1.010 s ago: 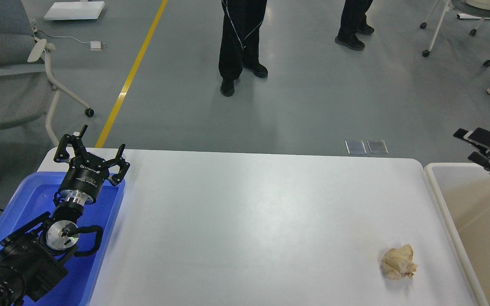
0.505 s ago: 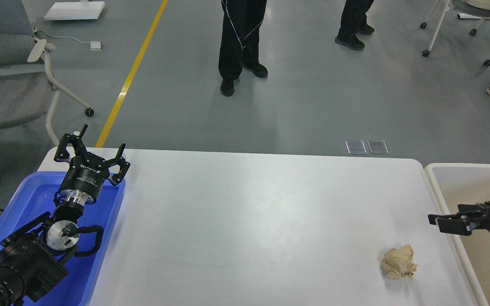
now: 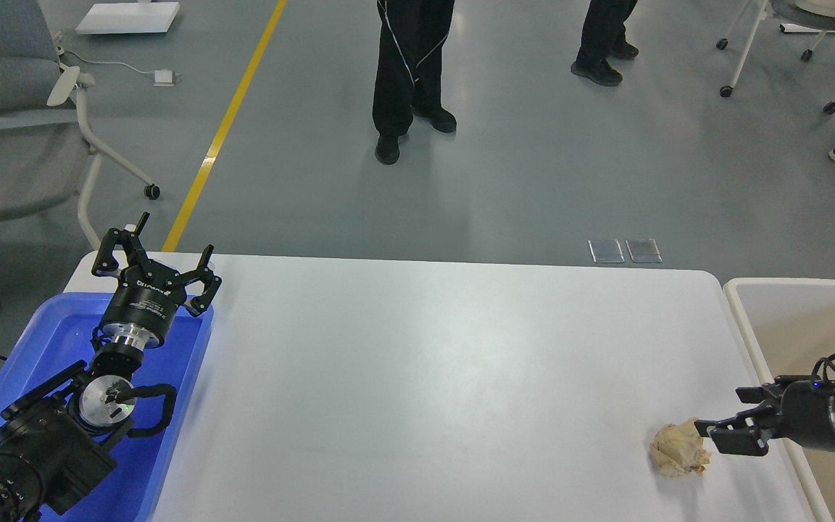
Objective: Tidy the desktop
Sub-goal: 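Move the right gripper down toward the crumpled beige paper ball, then close the right gripper on the crumpled paper ball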
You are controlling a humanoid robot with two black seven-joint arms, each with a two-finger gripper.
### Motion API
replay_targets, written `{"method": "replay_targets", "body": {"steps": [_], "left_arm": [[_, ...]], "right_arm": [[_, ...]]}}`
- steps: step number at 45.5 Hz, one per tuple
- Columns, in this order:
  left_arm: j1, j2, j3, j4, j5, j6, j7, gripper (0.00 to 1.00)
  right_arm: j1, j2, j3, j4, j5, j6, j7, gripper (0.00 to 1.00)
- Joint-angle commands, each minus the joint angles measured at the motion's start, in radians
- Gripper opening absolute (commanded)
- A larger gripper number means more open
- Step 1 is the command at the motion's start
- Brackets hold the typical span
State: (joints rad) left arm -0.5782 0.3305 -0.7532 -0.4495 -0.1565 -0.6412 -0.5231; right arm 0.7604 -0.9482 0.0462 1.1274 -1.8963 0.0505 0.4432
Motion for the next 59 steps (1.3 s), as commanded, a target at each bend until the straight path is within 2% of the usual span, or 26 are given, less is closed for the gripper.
{"method": "replay_targets", "body": {"steps": [1, 21, 59], "left_arm": [[0.0, 0.001, 0.0, 0.0, 0.0, 0.0, 0.0, 1.0], [0.0, -0.001, 0.0, 0.0, 0.0, 0.0, 0.0, 1.0], [0.0, -0.001, 0.0, 0.0, 0.0, 0.0, 0.0, 1.0]], "right_arm": [[0.002, 0.045, -0.012, 0.002, -0.004, -0.006, 0.0, 0.95], [-0.01, 0.089, -0.016, 0.0, 0.01, -0.006, 0.002, 0.96], [-0.084, 0.2, -0.017, -0.173, 0.011, -0.043, 0.002, 0.96]]}}
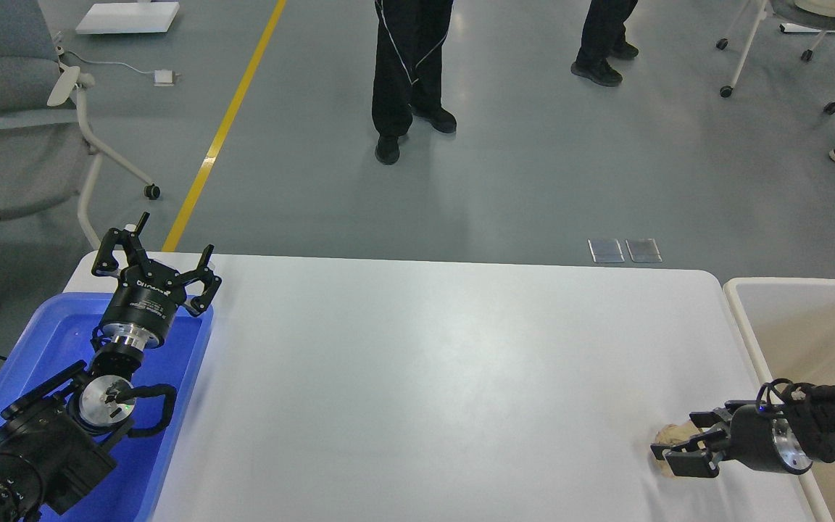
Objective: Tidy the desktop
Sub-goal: 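Close the right gripper on the crumpled paper ball, then lift the paper ball with the right gripper and carry it away from the table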
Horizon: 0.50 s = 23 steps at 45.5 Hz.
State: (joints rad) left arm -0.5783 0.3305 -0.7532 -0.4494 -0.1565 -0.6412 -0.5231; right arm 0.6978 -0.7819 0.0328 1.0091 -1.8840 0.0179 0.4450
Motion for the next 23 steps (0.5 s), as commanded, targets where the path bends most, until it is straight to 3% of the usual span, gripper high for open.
{"method": "replay_targets", "body": {"steps": [1, 12, 17, 23], "left_arm": [[0.0, -0.001, 0.0, 0.0, 0.0, 0.0, 0.0, 1.0], [0.0, -0.001, 0.0, 0.0, 0.0, 0.0, 0.0, 1.0], [0.0, -0.001, 0.0, 0.0, 0.0, 0.0, 0.0, 1.0], [0.0, 0.001, 0.0, 0.0, 0.0, 0.0, 0.0, 1.0]], "right_arm": [[-0.024, 0.033, -0.004, -0.055, -0.001, -0.01, 0.0, 0.96], [-0.026, 0.035, -0.03, -0.058, -0.003, -0.013, 0.005, 0.92], [-0.026, 0.036, -0.039, -0.072, -0.004, -0.027, 0.015, 0.72], [-0.024, 0.047, -0.065, -0.116, -0.004, -0.039, 0.018, 0.36]]}}
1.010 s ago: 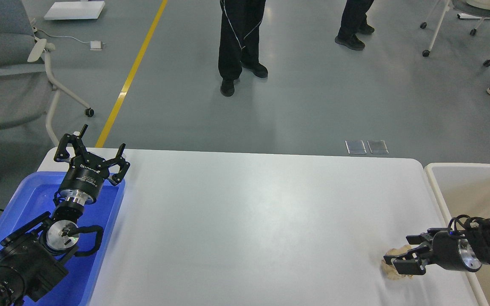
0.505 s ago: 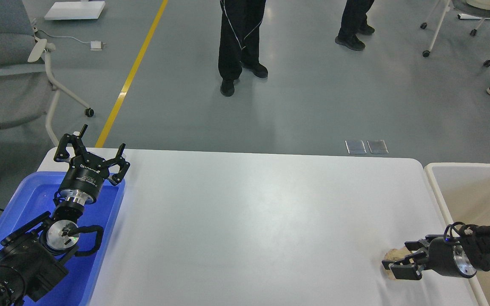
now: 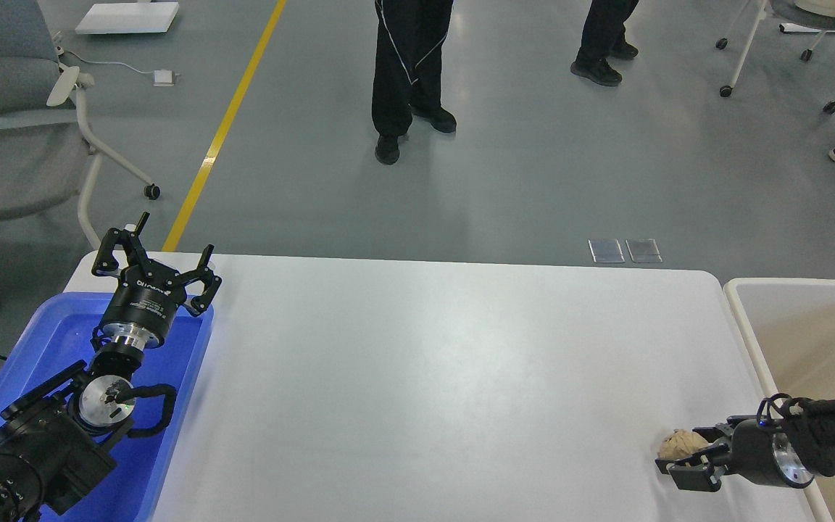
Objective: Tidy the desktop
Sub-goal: 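Lift the paper ball with the right gripper and carry it away from the table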
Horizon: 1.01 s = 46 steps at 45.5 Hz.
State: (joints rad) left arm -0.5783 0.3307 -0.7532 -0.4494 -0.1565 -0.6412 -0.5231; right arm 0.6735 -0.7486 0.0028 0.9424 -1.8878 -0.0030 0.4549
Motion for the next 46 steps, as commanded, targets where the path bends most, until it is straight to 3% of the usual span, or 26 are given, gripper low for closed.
{"method": "replay_targets", "body": {"steps": [1, 6, 17, 27, 36, 46], "left_arm": [[0.0, 0.001, 0.0, 0.0, 0.0, 0.0, 0.0, 1.0], [0.0, 0.001, 0.0, 0.0, 0.0, 0.0, 0.0, 1.0], [0.0, -0.001, 0.0, 0.0, 0.0, 0.0, 0.0, 1.0], [0.0, -0.001, 0.0, 0.0, 0.0, 0.0, 0.0, 1.0], [0.0, 0.001, 0.0, 0.0, 0.0, 0.0, 0.0, 1.0], [0.0, 0.001, 0.0, 0.0, 0.0, 0.0, 0.0, 1.0]], "right_arm": [[0.0, 0.014, -0.038, -0.053, -0.001, -0.018, 0.008, 0.3], [0.0, 0.014, -0.043, -0.067, 0.001, -0.017, 0.008, 0.0], [0.034, 0.008, -0.021, -0.07, 0.062, -0.017, 0.022, 0.0], [0.121, -0.021, -0.023, -0.05, 0.252, -0.009, 0.076, 0.0], [0.224, -0.129, -0.024, 0.071, 0.444, 0.017, 0.146, 0.0], [0.406, -0.25, -0.012, 0.193, 0.7, 0.123, 0.15, 0.0]]}}
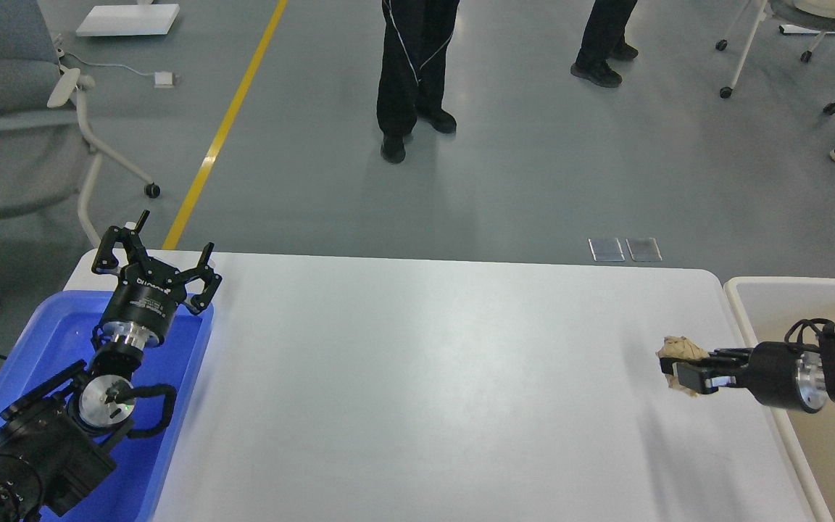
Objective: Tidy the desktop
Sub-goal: 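Lift the paper ball with the right gripper and carry it away from the table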
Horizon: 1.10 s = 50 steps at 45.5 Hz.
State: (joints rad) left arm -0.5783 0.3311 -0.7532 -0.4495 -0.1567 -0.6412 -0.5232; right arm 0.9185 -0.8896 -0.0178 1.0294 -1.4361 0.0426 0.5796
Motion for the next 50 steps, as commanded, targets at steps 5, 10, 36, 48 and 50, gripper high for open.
{"method": "replay_targets", "body": {"steps": [5, 10, 36, 48, 50], "left_arm": [[0.0, 0.0, 0.0, 0.0, 0.0, 0.0, 0.0, 1.0], [0.0, -0.001, 0.0, 0.0, 0.0, 0.0, 0.0, 1.0], [0.0, -0.001, 0.0, 0.0, 0.0, 0.0, 0.0, 1.0], [0.0, -0.001, 0.0, 0.0, 0.0, 0.0, 0.0, 1.0], [0.0, 0.0, 0.0, 0.0, 0.0, 0.0, 0.0, 1.0]], "right_arm": [[0.246, -0.137, 0.009, 0.106, 0.367, 0.135, 0.025, 0.0], [0.319, -0.163, 0.01, 0.101, 0.459, 0.191, 0.025, 0.0], [0.24, -0.068, -0.016, -0.328, 0.658, 0.212, 0.017, 0.0], [0.1, 0.064, -0.013, -0.741, 0.743, 0.212, -0.033, 0.0], [0.076, 0.089, -0.016, -0.804, 0.767, 0.212, -0.061, 0.0]]}}
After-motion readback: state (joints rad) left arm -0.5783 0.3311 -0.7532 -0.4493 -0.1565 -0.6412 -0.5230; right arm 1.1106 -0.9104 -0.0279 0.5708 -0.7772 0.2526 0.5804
